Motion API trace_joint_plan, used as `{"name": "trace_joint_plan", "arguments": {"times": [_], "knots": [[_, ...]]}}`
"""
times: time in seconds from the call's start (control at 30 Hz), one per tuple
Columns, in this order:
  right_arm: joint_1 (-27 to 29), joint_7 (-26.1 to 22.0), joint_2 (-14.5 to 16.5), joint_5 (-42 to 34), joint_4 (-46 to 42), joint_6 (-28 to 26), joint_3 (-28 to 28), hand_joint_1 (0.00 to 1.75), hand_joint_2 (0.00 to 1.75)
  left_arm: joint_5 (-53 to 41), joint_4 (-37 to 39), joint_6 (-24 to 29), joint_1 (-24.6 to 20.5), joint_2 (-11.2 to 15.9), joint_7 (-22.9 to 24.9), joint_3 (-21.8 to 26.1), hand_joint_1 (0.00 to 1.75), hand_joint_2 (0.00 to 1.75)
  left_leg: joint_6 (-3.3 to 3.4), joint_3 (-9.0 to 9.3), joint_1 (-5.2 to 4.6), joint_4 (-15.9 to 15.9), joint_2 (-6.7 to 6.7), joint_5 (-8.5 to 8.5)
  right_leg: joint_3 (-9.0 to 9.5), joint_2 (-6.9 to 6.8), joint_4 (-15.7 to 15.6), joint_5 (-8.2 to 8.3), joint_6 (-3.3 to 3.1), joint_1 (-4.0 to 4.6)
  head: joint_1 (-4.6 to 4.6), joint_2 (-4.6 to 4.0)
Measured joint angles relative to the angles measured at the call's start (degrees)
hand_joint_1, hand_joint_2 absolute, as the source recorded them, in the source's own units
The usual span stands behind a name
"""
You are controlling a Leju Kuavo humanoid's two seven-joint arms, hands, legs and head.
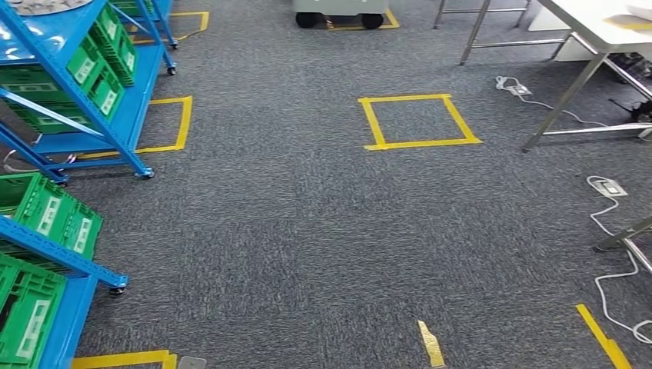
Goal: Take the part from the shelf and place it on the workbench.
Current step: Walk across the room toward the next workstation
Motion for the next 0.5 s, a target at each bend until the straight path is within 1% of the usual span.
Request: {"name": "trace_joint_plan", "arguments": {"times": [0.03,0.07,0.1,0.13,0.17,0.2,0.23,0.27,0.3,0.33,0.37,0.4,0.43,0.47,0.5], "knots": [[0.0,0.0,0.0,0.0,0.0,0.0,0.0,0.00,0.00,0.0,0.0,0.0,-0.1,0.0,-0.1,0.0,0.00,0.00,-0.30,-0.28,0.01,0.2,-0.70,0.03,1.12,1.42,-2.4,0.60,-0.12,-0.13,0.00,-0.01],[0.0,0.0,0.0,0.0,0.0,0.0,-0.1,0.00,0.00,0.0,0.0,0.0,-0.1,0.0,-0.1,0.0,0.00,0.00,-0.70,-0.66,0.08,0.3,-1.40,0.13,1.68,2.43,-3.5,0.54,-0.25,-0.19,0.01,-0.01],[0.0,0.0,0.0,0.0,0.0,0.0,-0.1,0.00,0.00,0.0,0.0,0.1,-0.1,0.0,-0.2,0.0,0.00,0.00,-1.15,-1.02,0.15,0.5,-2.14,0.30,1.94,2.32,-3.8,0.37,-0.42,-0.16,-0.01,-0.01],[0.0,0.0,0.0,0.0,0.0,0.0,-0.1,0.00,0.00,0.0,0.0,0.1,0.0,0.0,-0.2,0.0,0.00,0.00,-1.53,-1.30,0.32,0.5,-2.65,0.40,2.12,1.58,-4.0,0.36,-0.70,-0.13,0.02,-0.02],[0.0,0.0,0.0,0.0,0.0,0.0,-0.1,0.00,0.00,0.0,0.0,0.2,0.1,0.0,-0.2,0.0,0.00,0.00,-1.89,-1.55,0.32,0.8,-2.04,0.20,2.21,0.82,-4.2,0.51,-1.03,-0.14,-0.04,-0.02],[0.0,0.0,0.0,0.0,0.0,0.0,-0.1,0.00,0.00,0.0,0.0,0.2,0.2,0.0,-0.3,0.0,0.00,0.00,-2.20,-2.08,0.25,1.9,-0.64,-0.53,2.39,-0.03,-4.4,0.65,-1.40,-0.16,-0.24,-0.02],[0.0,-0.1,0.0,0.1,0.0,0.0,-0.2,0.00,0.00,0.0,0.0,0.3,0.1,0.0,-0.3,0.0,0.00,0.00,-2.48,-3.16,0.19,4.3,1.22,-1.94,2.57,-1.02,-4.6,0.70,-1.72,-0.18,-0.40,-0.02],[0.1,-0.1,0.0,0.1,0.0,0.1,-0.2,0.00,0.00,0.0,0.0,0.3,0.0,-0.1,-0.4,0.0,0.00,0.00,-2.77,-4.77,0.16,7.7,3.12,-3.70,2.72,-2.04,-4.6,0.63,-1.95,-0.06,-0.58,-0.02],[0.2,-0.1,0.0,0.1,0.0,0.1,-0.2,0.00,0.00,-0.1,0.0,0.4,-0.1,-0.1,-0.4,0.0,0.00,0.00,-3.01,-6.63,0.27,11.5,4.11,-5.42,2.80,-3.12,-4.6,0.51,-2.14,0.05,-0.69,-0.02],[0.2,-0.1,0.0,0.2,0.0,0.1,-0.2,0.00,0.00,-0.1,0.0,0.5,-0.2,-0.1,-0.4,0.0,0.00,0.00,-3.19,-8.17,0.40,14.8,4.53,-6.53,2.87,-4.18,-4.6,0.38,-2.24,0.14,-0.68,-0.02],[0.2,-0.1,0.0,0.2,0.0,0.1,-0.2,0.00,0.00,-0.2,0.0,0.5,-0.1,-0.1,-0.4,0.0,0.00,0.00,-3.29,-8.89,0.52,16.3,4.71,-6.65,2.95,-5.12,-4.6,0.26,-2.28,0.20,-0.69,-0.02],[0.2,-0.1,0.0,0.3,0.0,0.1,-0.2,0.00,0.00,-0.3,0.0,0.6,0.0,-0.1,-0.4,0.0,0.00,0.00,-3.32,-8.52,0.61,15.7,4.88,-5.72,3.07,-5.93,-4.6,0.13,-2.27,0.24,-0.69,-0.02],[0.1,-0.1,0.0,0.3,0.0,0.1,-0.2,0.00,0.00,-0.4,0.0,0.7,0.1,-0.1,-0.4,0.0,0.00,0.00,-3.24,-7.08,0.64,13.1,5.28,-3.99,3.26,-6.67,-4.6,-0.01,-2.19,0.27,-0.71,-0.01],[0.0,-0.1,0.0,0.4,0.0,0.1,-0.2,0.00,0.00,-0.5,0.0,0.8,0.1,-0.1,-0.4,0.0,0.00,0.00,-3.04,-4.99,0.57,9.2,6.41,-2.09,3.50,-7.33,-4.6,-0.20,-2.04,0.32,-0.71,-0.01],[0.0,-0.1,0.0,0.5,0.0,0.1,-0.2,0.00,0.00,-0.7,0.0,1.1,0.0,-0.1,-0.4,0.0,0.00,0.00,-2.75,-3.00,0.26,5.5,8.00,-0.80,3.55,-7.97,-4.5,-0.47,-1.76,0.49,-0.74,-0.01]]}}
